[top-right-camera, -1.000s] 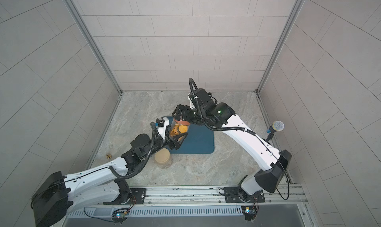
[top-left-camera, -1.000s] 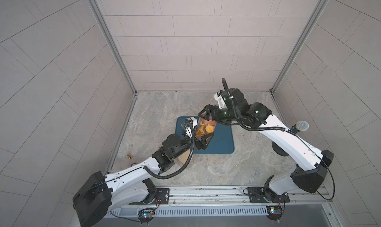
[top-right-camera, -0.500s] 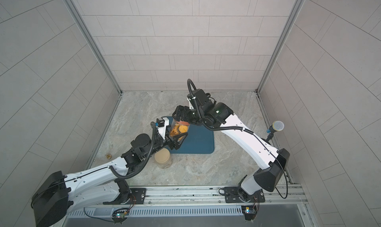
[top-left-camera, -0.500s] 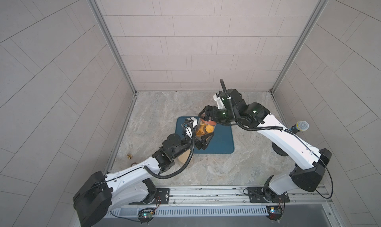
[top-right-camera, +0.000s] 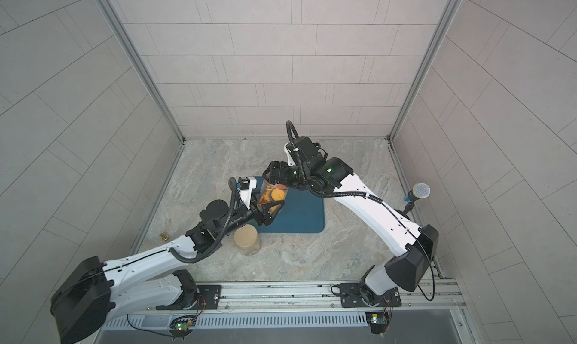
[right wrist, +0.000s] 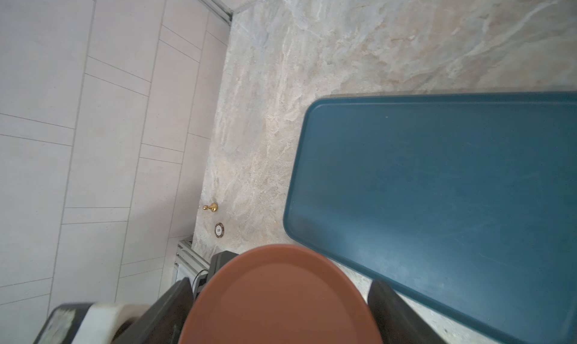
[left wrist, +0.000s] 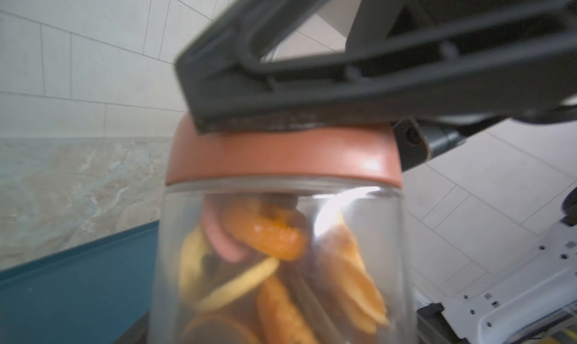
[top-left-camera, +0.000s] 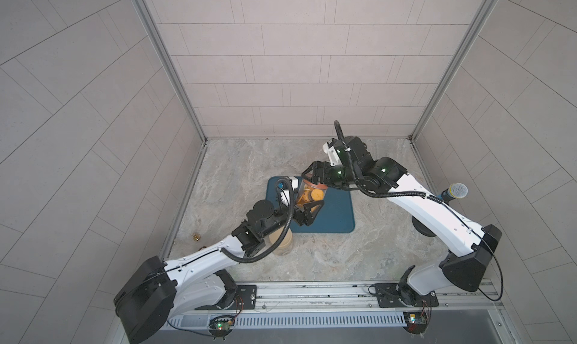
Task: Pour the cookies out of the jar
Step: Unscrew the lid from the jar.
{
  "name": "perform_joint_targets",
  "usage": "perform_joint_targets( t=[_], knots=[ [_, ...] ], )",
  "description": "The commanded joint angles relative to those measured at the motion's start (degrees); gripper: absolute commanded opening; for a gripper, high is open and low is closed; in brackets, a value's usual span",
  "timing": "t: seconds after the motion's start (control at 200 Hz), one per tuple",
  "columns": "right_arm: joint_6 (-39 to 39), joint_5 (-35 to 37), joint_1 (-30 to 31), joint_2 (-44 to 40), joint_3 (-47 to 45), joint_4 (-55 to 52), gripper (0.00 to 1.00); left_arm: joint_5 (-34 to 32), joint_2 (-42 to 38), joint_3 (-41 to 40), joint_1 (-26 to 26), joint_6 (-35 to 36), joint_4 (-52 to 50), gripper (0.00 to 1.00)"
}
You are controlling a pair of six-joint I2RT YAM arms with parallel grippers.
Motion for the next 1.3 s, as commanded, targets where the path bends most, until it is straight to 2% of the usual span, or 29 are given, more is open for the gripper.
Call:
perform_joint_targets(
  t=[0.0, 0.06, 0.11, 0.155, 0.235, 0.255, 0.345, 0.36, 0.38, 0.43, 0.53, 0.54, 0.555, 0.57, 0.665, 0.741, 0.841, 0.981, 1.056, 1.151, 1.296],
  knots=[
    [-3.3, -16.2, -1.8, -3.0, -4.8, 6.2, 0.0, 8.7, 1.1, 1.7, 5.2, -17.1, 26.3, 0.0],
    [-1.8, -21.6, -3.1, -4.8, -7.8, 12.8, 0.0, 12.4, 3.3, 1.8, 6.7, -22.2, 32.5, 0.0],
    [-0.2, -24.7, -3.8, -5.7, -9.1, 17.0, 0.0, 15.4, 4.2, 2.9, 7.0, -23.9, 32.6, 0.0],
    [0.2, -25.6, -3.8, -6.0, -8.9, 18.1, 0.0, 17.6, 4.6, 3.6, 6.9, -24.2, 32.6, 0.0],
    [-0.5, -25.0, -3.8, -5.8, -7.5, 16.1, 0.0, 17.1, 4.6, 3.4, 7.0, -23.7, 32.5, 0.0],
    [-1.0, -24.6, -3.8, -5.7, -7.0, 15.0, 0.08, 16.5, 4.4, 3.2, 7.0, -23.2, 32.2, 0.0],
    [-5.0, -17.1, -3.7, -5.3, -2.5, 4.0, 0.66, 14.3, 2.5, 3.2, 7.0, -18.4, 25.4, 0.0],
    [-5.9, -15.3, -3.7, -5.1, -1.4, 2.8, 0.73, 13.9, 2.1, 3.4, 7.0, -17.3, 23.7, 0.0],
    [-6.7, -12.7, -3.7, -4.9, 0.0, -0.2, 0.77, 13.5, 1.5, 3.6, 6.8, -15.6, 21.3, 0.0],
    [-7.7, -6.1, -3.9, -4.0, 3.3, -7.5, 0.79, 11.6, -0.5, 4.7, 5.6, -8.8, 12.8, 0.0],
    [-9.1, 1.6, -3.8, -1.0, 11.5, -19.2, 0.84, 2.5, -6.2, 5.8, 0.1, 8.0, -3.8, 0.0],
    [-9.1, 2.2, -3.8, -0.9, 12.2, -19.8, 0.87, 1.3, -6.6, 6.0, -0.4, 9.5, -5.2, 0.0],
    [-9.0, 2.9, -3.8, -0.8, 12.9, -20.7, 0.96, -0.1, -7.1, 6.3, -1.1, 11.2, -7.1, 0.0],
    [-9.0, 3.8, -3.8, -0.6, 13.5, -21.5, 0.99, -1.6, -7.4, 6.6, -1.5, 12.8, -8.9, 0.0],
    [-7.8, 6.3, -3.7, -1.3, 15.8, -22.9, 1.0, -7.9, -7.9, 7.9, -2.1, 16.0, -15.1, 0.0],
    [-5.2, 8.0, -3.4, -2.2, 15.8, -22.9, 1.0, -11.6, -8.1, 7.8, -2.7, 17.3, -16.0, 0.0],
    [-1.5, 9.5, -3.0, -3.5, 13.9, -22.2, 0.99, -19.7, -8.2, 7.7, -5.5, 22.0, -16.7, 0.0],
    [1.7, 9.9, -1.1, -3.9, 12.0, -20.6, 0.98, -36.2, -7.0, 8.3, -9.7, 30.2, -16.8, 0.0],
    [2.0, 10.0, -0.4, -2.8, 12.9, -21.3, 0.97, -46.2, -6.4, 8.4, -10.5, 31.2, -16.4, 0.0],
    [2.7, 10.6, 0.3, -1.9, 14.2, -21.9, 0.97, -46.0, -7.0, 7.0, -10.5, 31.8, -14.2, 0.0],
    [4.5, 11.0, 1.4, -1.6, 13.7, -19.9, 0.97, -33.4, -10.3, 3.0, -10.5, 29.3, -8.9, 0.0]
  ],
)
